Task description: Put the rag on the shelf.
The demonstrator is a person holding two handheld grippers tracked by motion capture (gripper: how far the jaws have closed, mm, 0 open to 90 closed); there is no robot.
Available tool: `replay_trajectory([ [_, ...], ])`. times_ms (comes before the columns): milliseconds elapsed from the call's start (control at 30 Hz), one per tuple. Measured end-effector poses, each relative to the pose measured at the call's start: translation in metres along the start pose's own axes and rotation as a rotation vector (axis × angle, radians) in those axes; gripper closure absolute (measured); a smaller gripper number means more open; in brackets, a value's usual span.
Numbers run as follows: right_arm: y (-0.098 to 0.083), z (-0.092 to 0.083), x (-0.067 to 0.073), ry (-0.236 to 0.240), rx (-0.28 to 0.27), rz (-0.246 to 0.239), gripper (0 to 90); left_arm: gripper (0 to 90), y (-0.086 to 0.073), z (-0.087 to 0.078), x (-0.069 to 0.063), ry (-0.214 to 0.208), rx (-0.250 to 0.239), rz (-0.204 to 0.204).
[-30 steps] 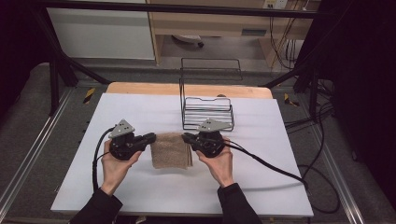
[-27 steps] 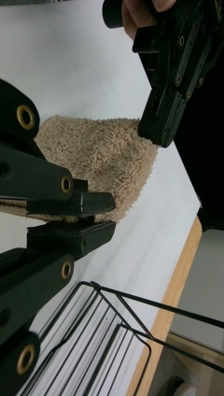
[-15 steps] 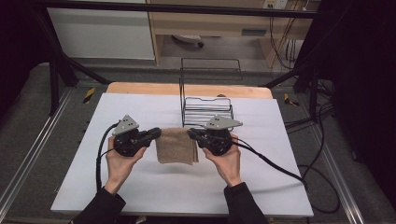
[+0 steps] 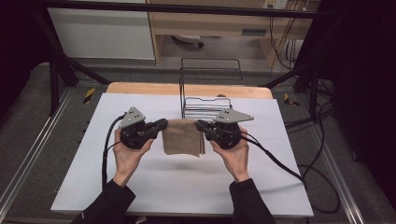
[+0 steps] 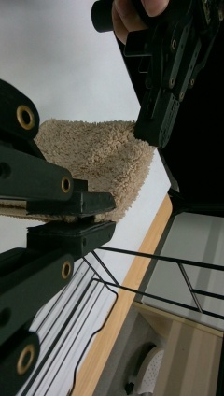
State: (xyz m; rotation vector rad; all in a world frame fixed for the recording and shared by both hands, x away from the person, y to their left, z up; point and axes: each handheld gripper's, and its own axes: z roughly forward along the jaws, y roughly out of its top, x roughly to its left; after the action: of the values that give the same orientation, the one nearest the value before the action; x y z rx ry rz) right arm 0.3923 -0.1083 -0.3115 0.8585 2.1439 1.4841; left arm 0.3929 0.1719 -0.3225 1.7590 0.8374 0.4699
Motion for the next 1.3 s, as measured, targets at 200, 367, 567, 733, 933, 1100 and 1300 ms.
replay_trajectory([
  [200, 0.006, -0.007, -0.006, -0.014, -0.022, -0.004, 85.0, 84.6, 0.01, 0.005, -0.003, 0.002, -0.023, 0.008],
  [367, 0.009, -0.012, -0.009, -0.027, -0.037, -0.004, 85.1, 84.7, 0.018, 0.009, -0.007, 0.004, -0.045, 0.016],
  [567, 0.013, -0.018, -0.014, -0.041, -0.062, -0.006, 85.1, 84.8, 0.025, 0.012, -0.011, 0.005, -0.071, 0.022],
  [733, 0.016, -0.023, -0.018, -0.054, -0.074, -0.01, 85.1, 85.0, 0.032, 0.015, -0.014, -0.004, -0.084, 0.026],
  [933, 0.021, -0.031, -0.024, -0.071, -0.103, -0.008, 85.1, 85.2, 0.041, 0.017, -0.019, -0.008, -0.103, 0.033],
  [1100, 0.025, -0.036, -0.027, -0.081, -0.117, -0.01, 85.1, 85.2, 0.048, 0.019, -0.023, -0.015, -0.121, 0.04],
  [1300, 0.031, -0.042, -0.033, -0.098, -0.144, -0.008, 85.2, 85.2, 0.058, 0.022, -0.026, -0.017, -0.139, 0.046],
])
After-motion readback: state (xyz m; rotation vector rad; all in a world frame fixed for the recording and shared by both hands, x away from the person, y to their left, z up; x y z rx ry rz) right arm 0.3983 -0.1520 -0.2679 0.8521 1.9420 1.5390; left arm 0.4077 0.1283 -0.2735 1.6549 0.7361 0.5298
